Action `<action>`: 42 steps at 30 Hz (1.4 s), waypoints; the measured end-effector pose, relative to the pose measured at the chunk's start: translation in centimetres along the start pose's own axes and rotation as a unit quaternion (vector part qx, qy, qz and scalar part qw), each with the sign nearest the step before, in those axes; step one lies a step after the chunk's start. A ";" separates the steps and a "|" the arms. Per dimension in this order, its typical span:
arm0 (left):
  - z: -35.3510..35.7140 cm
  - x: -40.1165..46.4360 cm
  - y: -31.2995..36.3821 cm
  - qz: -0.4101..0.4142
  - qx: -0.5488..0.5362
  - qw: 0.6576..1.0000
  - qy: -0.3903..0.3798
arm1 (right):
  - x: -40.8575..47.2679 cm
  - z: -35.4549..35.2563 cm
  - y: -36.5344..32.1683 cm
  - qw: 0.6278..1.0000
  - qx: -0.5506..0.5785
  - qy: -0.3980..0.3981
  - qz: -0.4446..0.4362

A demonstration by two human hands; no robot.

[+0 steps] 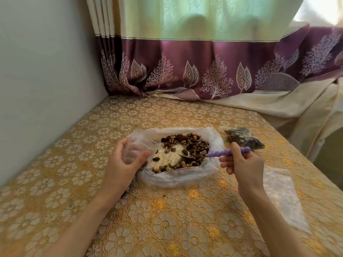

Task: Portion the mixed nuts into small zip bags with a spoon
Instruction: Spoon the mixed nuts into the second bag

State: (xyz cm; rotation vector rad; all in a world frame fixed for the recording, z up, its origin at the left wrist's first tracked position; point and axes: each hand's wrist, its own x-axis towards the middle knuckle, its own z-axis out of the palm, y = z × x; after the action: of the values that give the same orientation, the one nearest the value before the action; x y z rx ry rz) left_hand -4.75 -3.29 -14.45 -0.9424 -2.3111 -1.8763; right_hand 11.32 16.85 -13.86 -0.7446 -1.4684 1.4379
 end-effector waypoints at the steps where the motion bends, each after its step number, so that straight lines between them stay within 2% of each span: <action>1: 0.0 0.0 0.0 0.001 -0.003 1.000 0.000 | 0.0 0.0 0.1 1.000 -0.007 0.006 -0.003; 7: 0.0 0.0 -0.1 0.002 -0.004 1.000 -0.004 | -0.1 0.1 0.3 0.996 -0.050 0.049 -0.056; 12: -0.1 -0.3 0.0 -0.003 0.002 1.000 -0.005 | -0.5 0.8 0.4 0.992 -0.073 0.037 -0.097; 21: -0.1 -0.2 0.1 -0.004 -0.001 1.000 -0.002 | -0.5 0.9 0.6 0.999 -0.027 0.013 -0.041; 28: -0.2 -0.1 -0.1 -0.004 -0.002 1.000 -0.006 | -0.5 1.2 -0.2 0.998 0.034 -0.002 -0.053; 35: -0.2 -0.1 -0.4 -0.009 0.002 1.000 -0.006 | -0.9 2.2 -3.6 0.990 0.100 -0.063 -0.073; 42: -0.4 -0.2 0.3 -0.004 -0.029 1.000 -0.013 | -3.1 4.8 -6.3 0.963 0.090 -0.212 -0.139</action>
State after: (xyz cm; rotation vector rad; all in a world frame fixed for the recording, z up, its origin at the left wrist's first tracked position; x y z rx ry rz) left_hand -4.57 -3.67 -14.18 -0.9702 -2.2894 -1.9546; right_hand 9.36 11.22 -7.85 -0.1073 -1.6535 1.5414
